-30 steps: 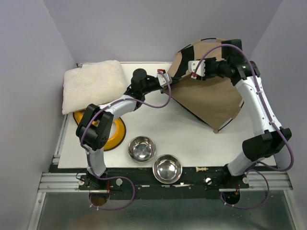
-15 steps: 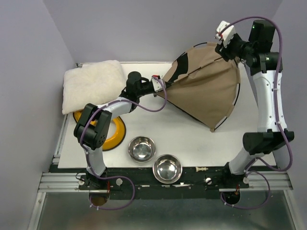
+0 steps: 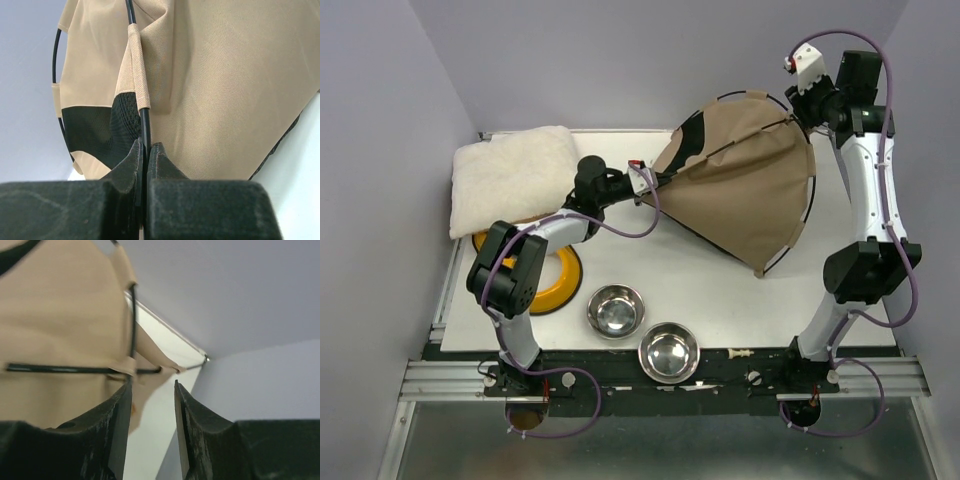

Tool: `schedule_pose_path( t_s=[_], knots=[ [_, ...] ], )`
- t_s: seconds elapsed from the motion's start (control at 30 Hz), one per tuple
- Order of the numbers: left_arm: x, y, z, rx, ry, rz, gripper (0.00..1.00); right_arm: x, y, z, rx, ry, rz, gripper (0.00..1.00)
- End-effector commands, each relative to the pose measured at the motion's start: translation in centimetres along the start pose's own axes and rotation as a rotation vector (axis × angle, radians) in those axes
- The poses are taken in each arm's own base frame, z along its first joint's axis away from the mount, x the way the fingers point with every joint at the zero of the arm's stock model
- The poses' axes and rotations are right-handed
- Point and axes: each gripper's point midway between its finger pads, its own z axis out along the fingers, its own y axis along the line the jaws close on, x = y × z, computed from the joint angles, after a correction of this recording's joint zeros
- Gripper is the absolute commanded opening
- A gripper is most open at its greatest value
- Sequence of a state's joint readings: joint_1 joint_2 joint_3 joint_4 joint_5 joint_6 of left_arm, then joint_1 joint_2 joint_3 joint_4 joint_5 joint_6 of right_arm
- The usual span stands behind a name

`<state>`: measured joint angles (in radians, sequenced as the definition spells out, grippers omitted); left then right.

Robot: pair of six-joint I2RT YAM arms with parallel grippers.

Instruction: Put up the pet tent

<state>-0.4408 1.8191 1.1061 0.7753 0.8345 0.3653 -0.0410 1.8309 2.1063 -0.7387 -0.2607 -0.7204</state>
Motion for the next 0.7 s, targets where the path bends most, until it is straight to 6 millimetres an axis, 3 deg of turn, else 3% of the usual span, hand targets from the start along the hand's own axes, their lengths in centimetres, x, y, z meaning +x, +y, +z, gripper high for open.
schedule_pose_path(
  t_s=[0.0,0.17,0.3,0.37,0.4,0.67],
  knots=[
    [-1.0,-0.5,-1.6,0.026,-0.021,0.004,0.0,3.3,-2.9,0.3,0.104,0.076,0.047,0.46],
    [-0.8,-0.5,-2.0,0.018,-0.012,0.012,0.0,4.2,-1.5,0.3,0.029,0.077,0.095,0.48],
    [-0.9,-0.2,-1.9,0.014,-0.013,0.017,0.0,0.9,-0.6,-1.5,-0.049,-0.052,0.215,0.56],
    [-1.0,-0.3,-1.8,0.021,-0.016,0.022,0.0,-2.0,1.0,-3.2,-0.14,-0.141,0.28,0.59],
    [-1.0,-0.3,-1.8,0.021,-0.016,0.025,0.0,-2.2,1.1,-3.3,-0.15,-0.149,0.292,0.6],
    [-1.1,0.0,-1.9,0.012,-0.014,0.029,0.0,-0.1,1.9,-1.9,-0.163,-0.1,0.285,0.6]
  ],
)
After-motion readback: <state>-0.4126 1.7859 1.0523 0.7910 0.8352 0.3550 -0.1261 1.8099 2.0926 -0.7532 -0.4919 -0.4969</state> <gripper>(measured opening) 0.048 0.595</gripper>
